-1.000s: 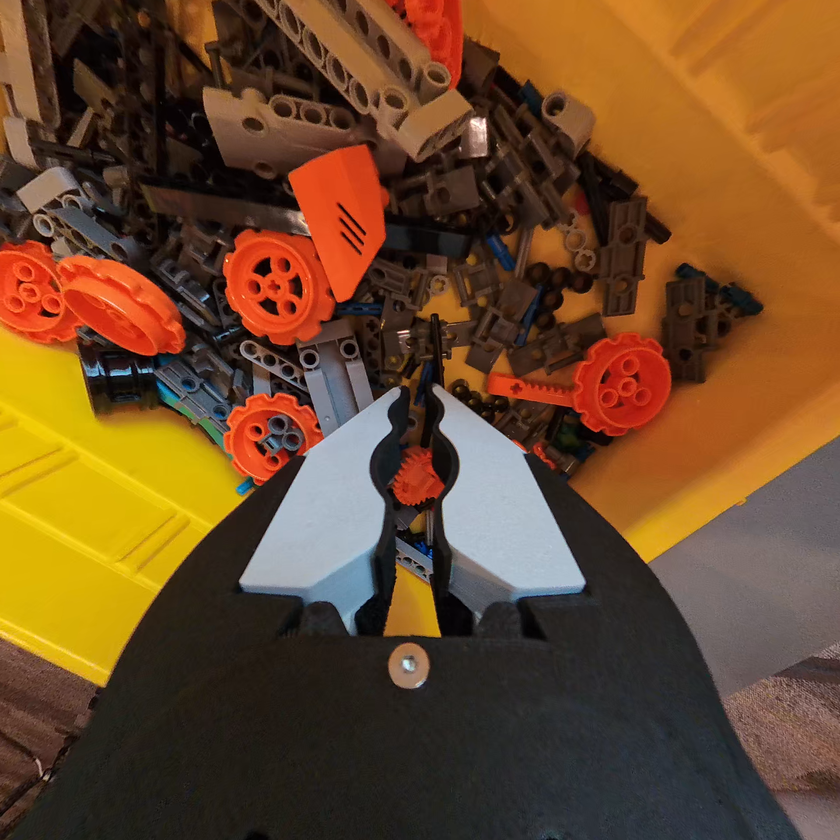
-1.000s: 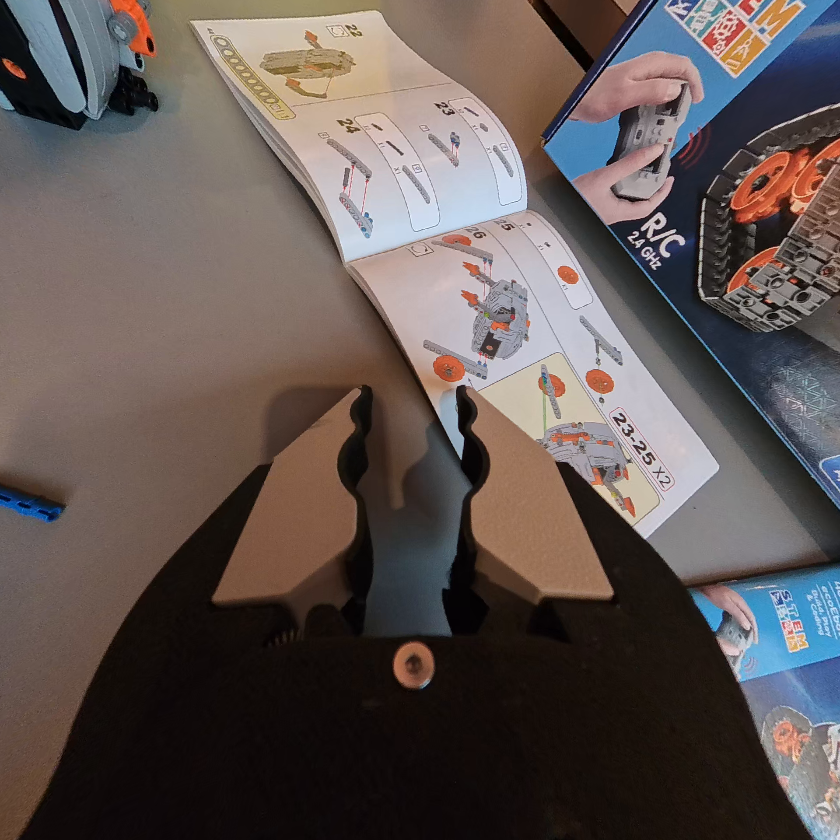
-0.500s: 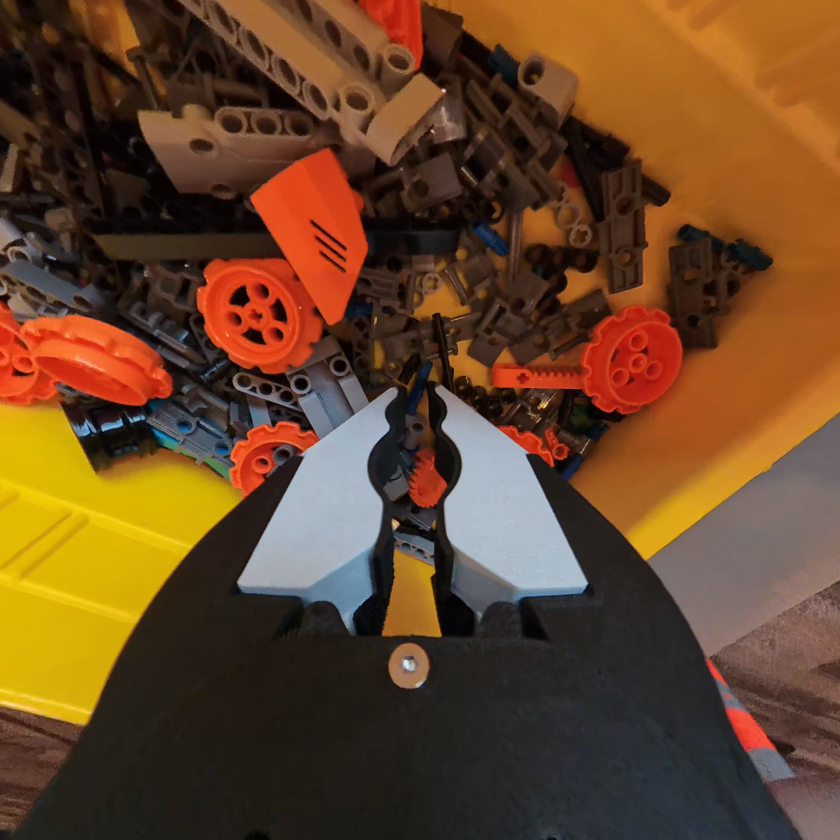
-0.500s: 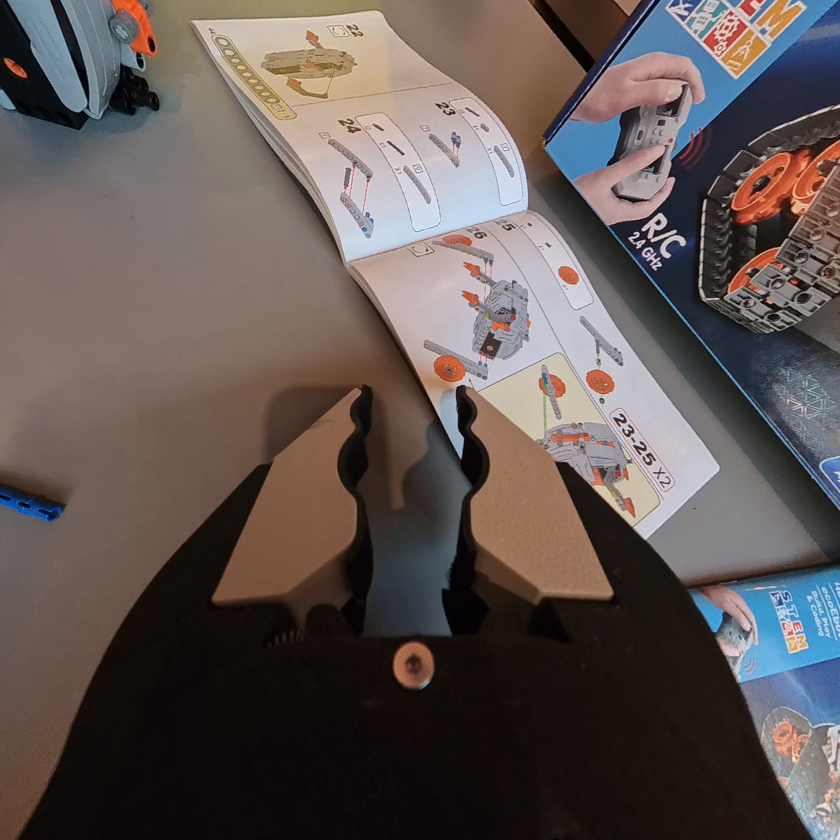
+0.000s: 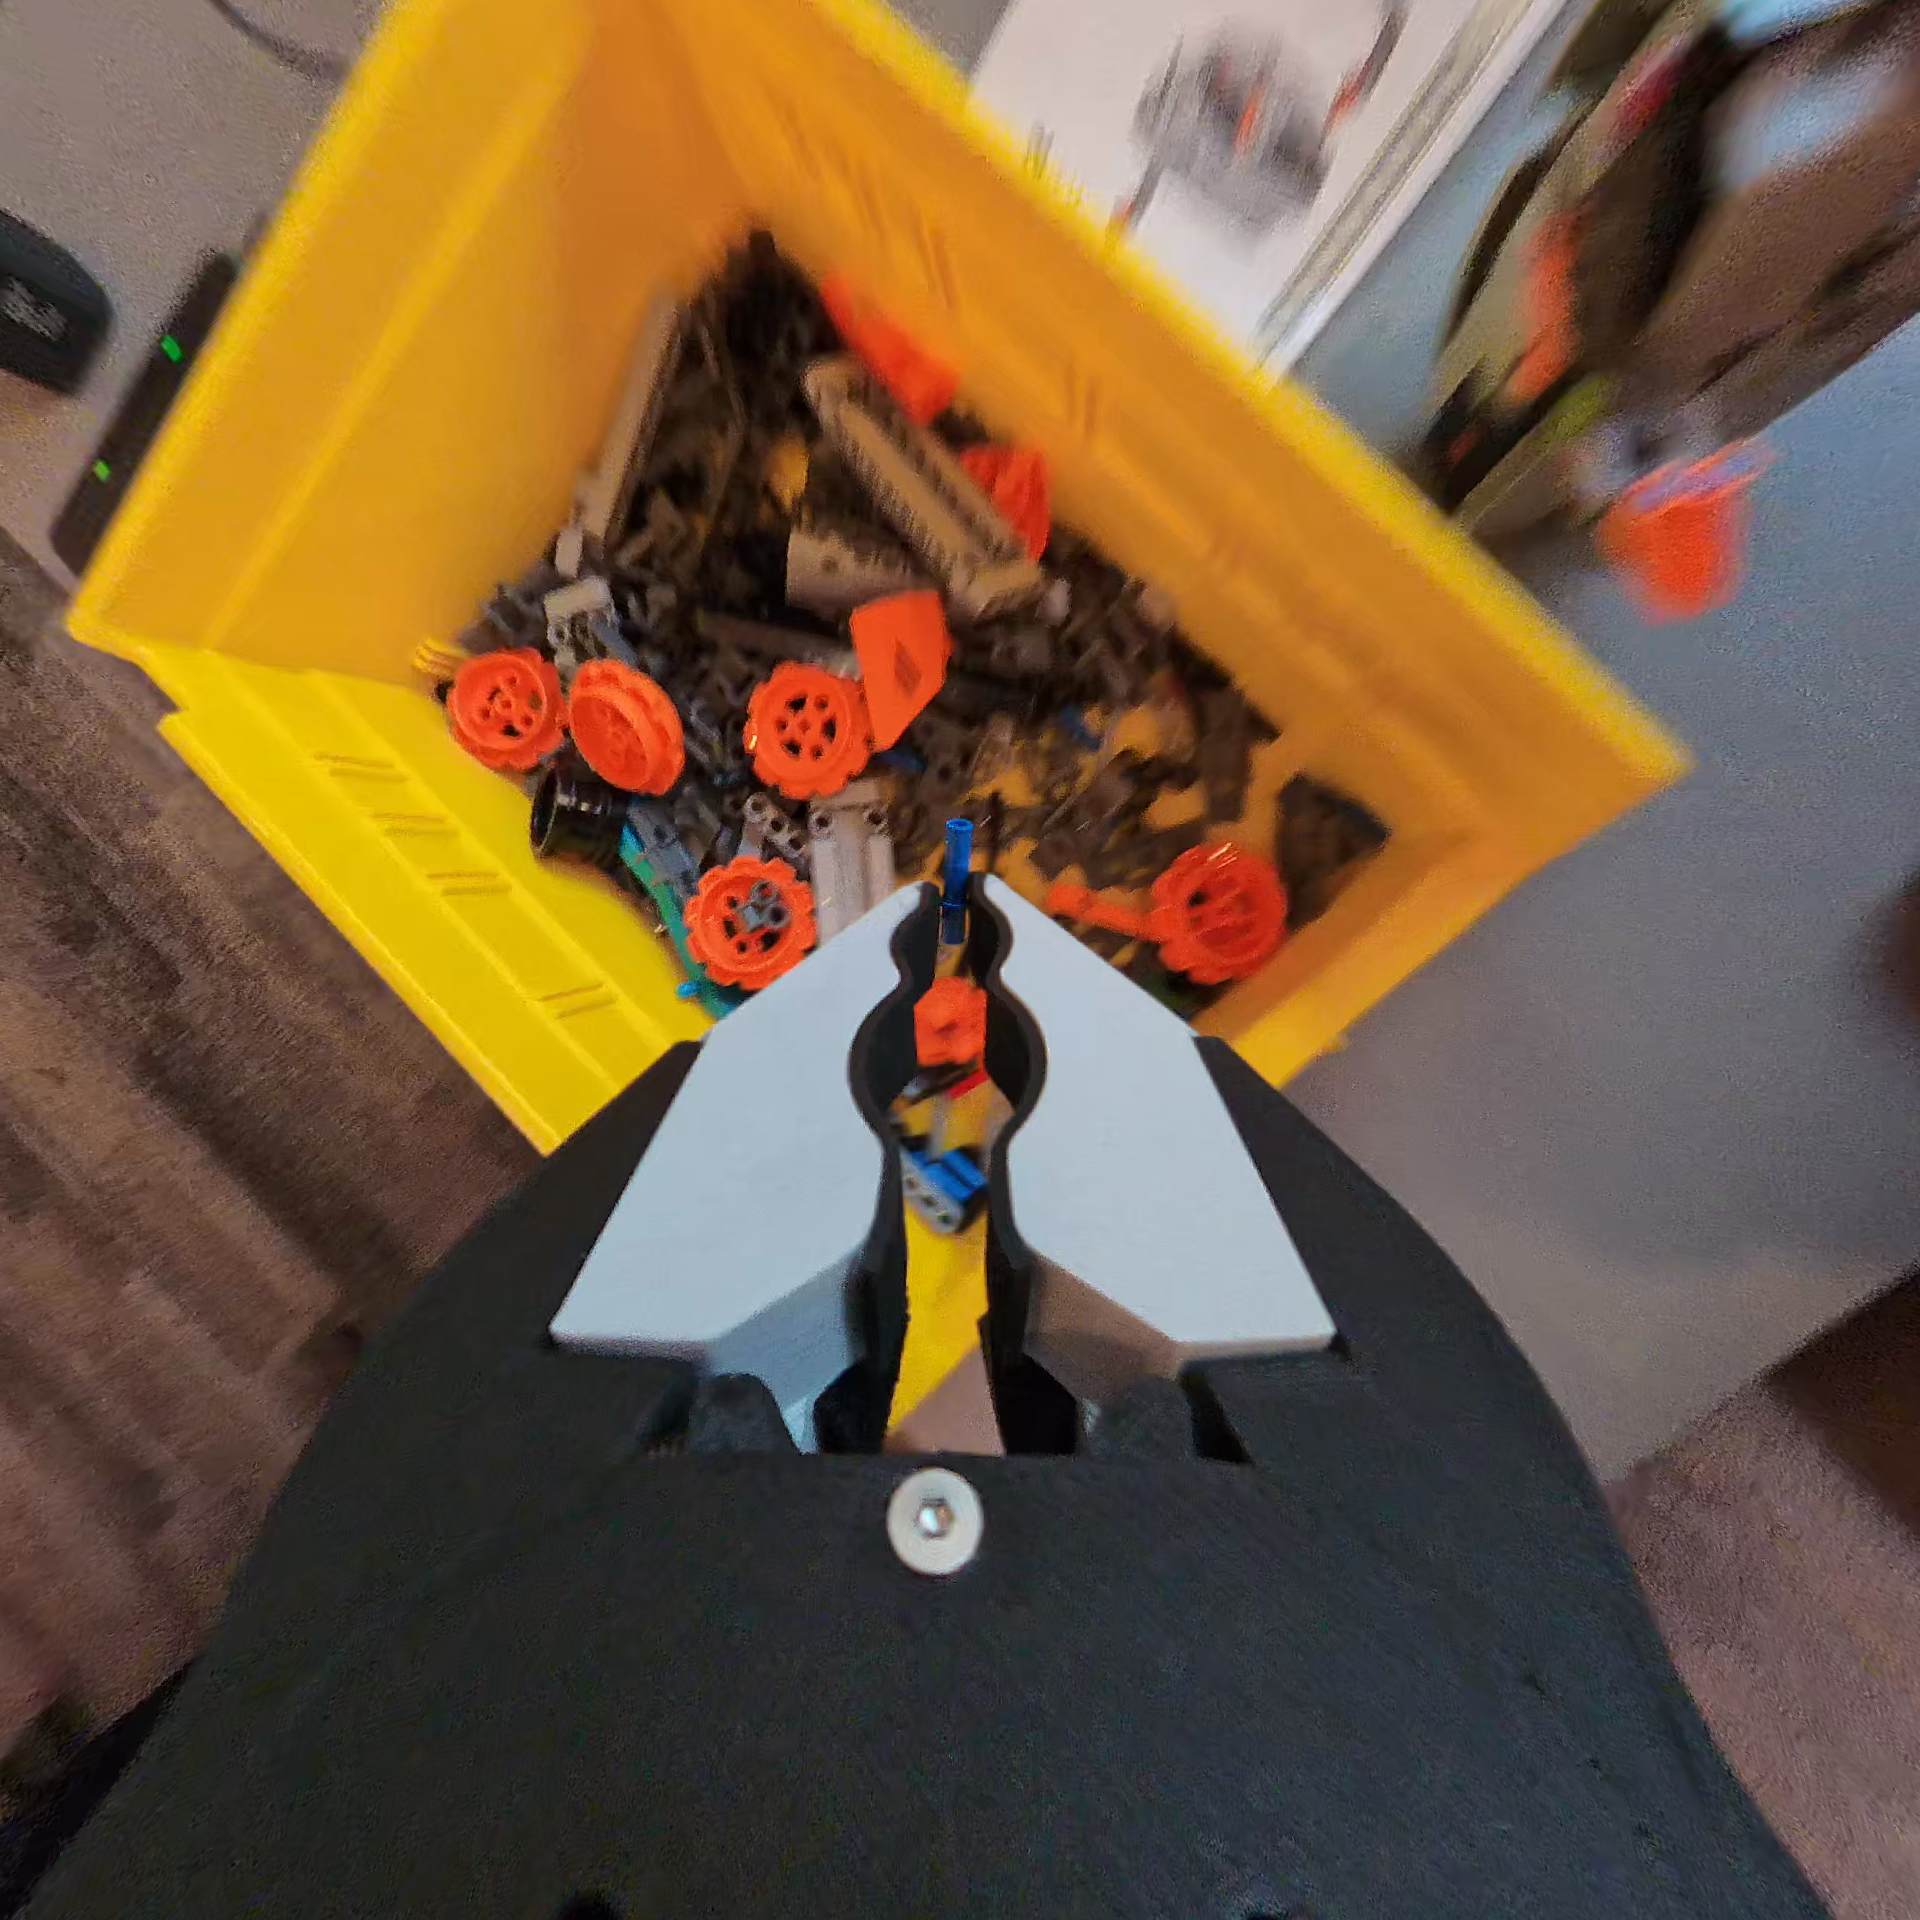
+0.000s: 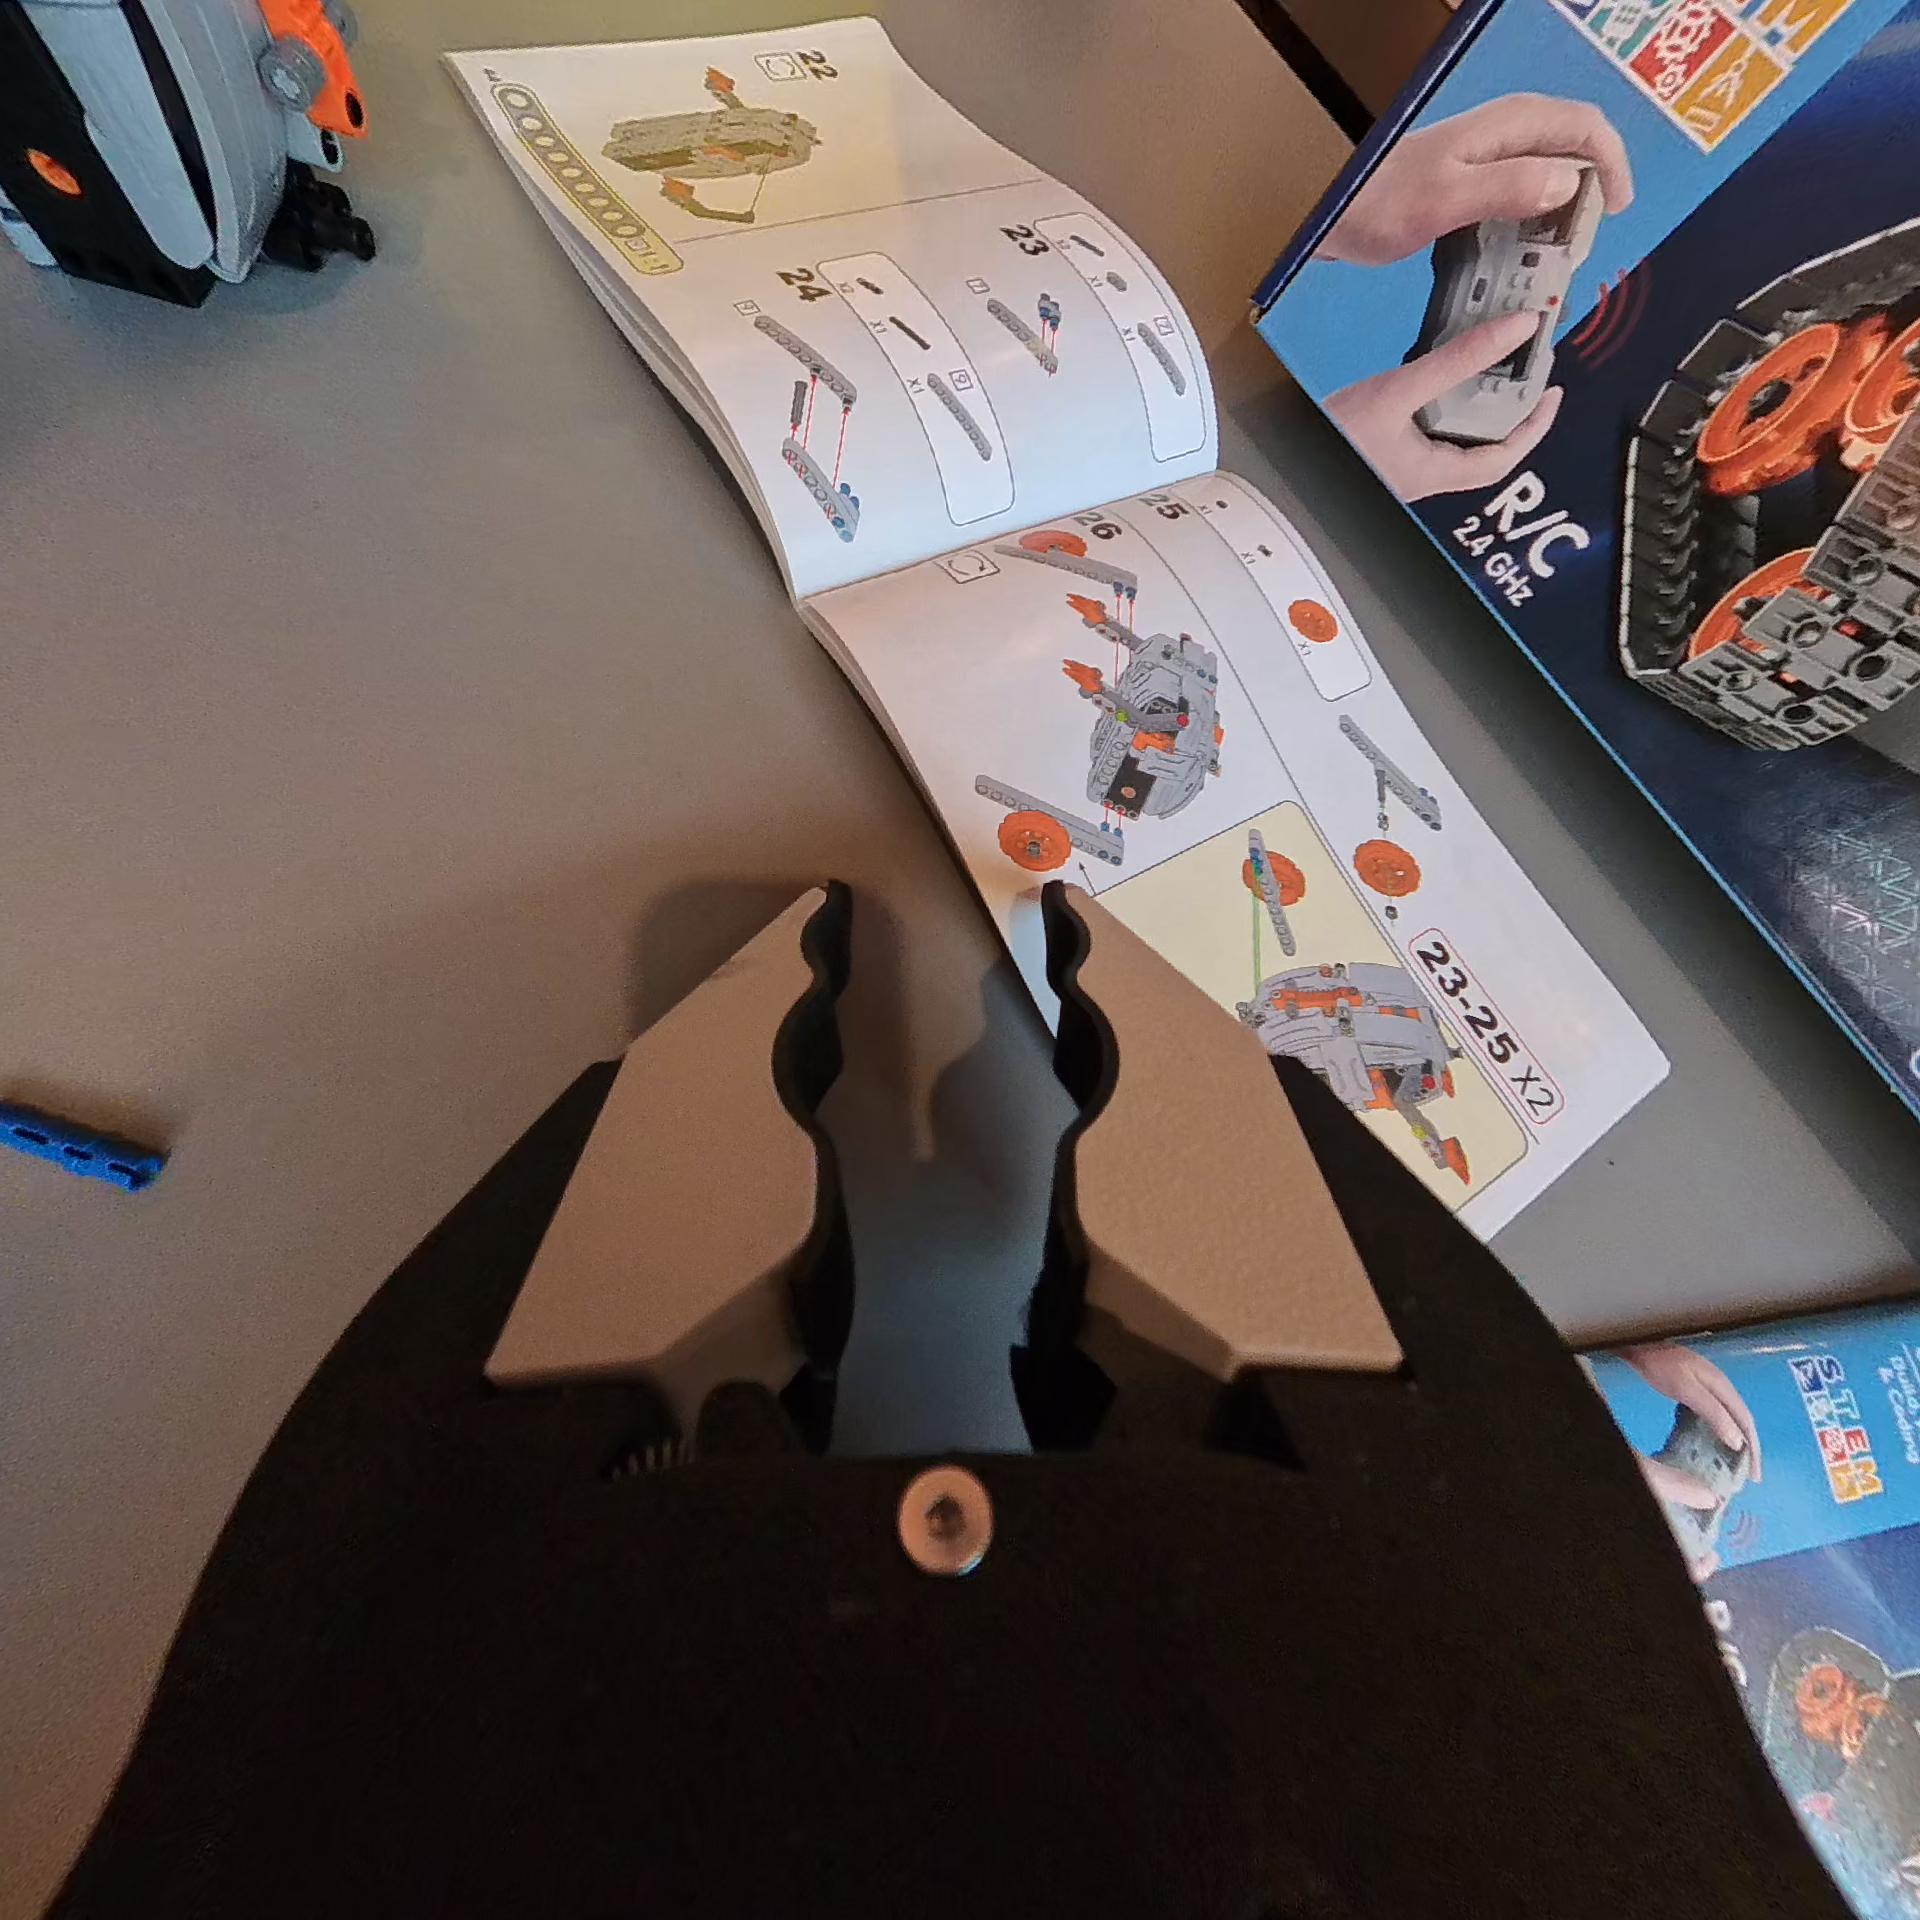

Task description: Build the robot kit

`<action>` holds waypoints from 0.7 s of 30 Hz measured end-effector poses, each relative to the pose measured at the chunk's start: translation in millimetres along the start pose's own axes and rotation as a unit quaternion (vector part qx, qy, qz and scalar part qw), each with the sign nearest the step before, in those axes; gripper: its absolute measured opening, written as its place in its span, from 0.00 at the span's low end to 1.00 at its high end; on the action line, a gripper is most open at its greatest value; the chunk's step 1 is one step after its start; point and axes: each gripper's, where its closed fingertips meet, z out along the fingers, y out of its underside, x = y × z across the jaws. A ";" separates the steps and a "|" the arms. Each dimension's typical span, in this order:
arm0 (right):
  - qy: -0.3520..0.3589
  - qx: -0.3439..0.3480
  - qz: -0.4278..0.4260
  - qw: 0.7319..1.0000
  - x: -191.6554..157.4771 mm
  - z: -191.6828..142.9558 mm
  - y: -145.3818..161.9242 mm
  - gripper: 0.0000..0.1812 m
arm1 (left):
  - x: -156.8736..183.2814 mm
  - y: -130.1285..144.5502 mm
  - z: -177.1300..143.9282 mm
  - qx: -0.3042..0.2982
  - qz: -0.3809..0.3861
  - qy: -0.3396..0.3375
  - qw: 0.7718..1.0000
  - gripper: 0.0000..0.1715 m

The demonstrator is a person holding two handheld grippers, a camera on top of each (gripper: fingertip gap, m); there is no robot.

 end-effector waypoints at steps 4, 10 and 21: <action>-0.008 -0.004 0.018 1.000 1.2 0.9 1.5 0.21 | 60.3 -50.6 -57.5 0.182 -0.064 0.065 0.979 0.02; 0.002 -0.001 0.002 1.000 -2.0 -1.0 0.5 0.20 | 144.4 -79.8 -71.8 0.295 -0.070 0.114 0.946 0.02; 0.004 -0.023 0.005 1.000 -9.7 -8.0 4.6 0.21 | 129.1 -103.5 -53.0 0.260 -0.083 0.076 0.959 0.02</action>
